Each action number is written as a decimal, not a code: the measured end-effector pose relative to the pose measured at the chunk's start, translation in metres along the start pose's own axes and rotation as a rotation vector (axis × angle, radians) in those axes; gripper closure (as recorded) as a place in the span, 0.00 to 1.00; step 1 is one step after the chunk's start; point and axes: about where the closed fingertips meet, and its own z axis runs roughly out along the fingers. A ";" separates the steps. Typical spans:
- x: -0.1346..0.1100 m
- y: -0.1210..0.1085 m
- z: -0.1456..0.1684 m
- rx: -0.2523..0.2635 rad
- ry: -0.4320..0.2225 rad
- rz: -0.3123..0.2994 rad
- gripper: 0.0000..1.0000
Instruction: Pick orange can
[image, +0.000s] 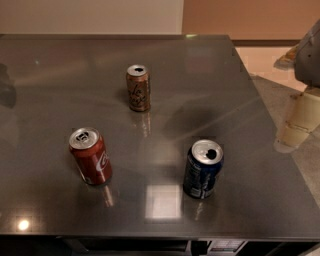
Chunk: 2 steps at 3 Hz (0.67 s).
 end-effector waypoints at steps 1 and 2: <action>-0.008 -0.007 0.003 0.014 -0.009 -0.010 0.00; -0.031 -0.028 0.017 0.016 -0.052 -0.040 0.00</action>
Offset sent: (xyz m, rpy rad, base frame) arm 0.0763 0.0455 -0.0132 0.0750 -0.0388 0.0971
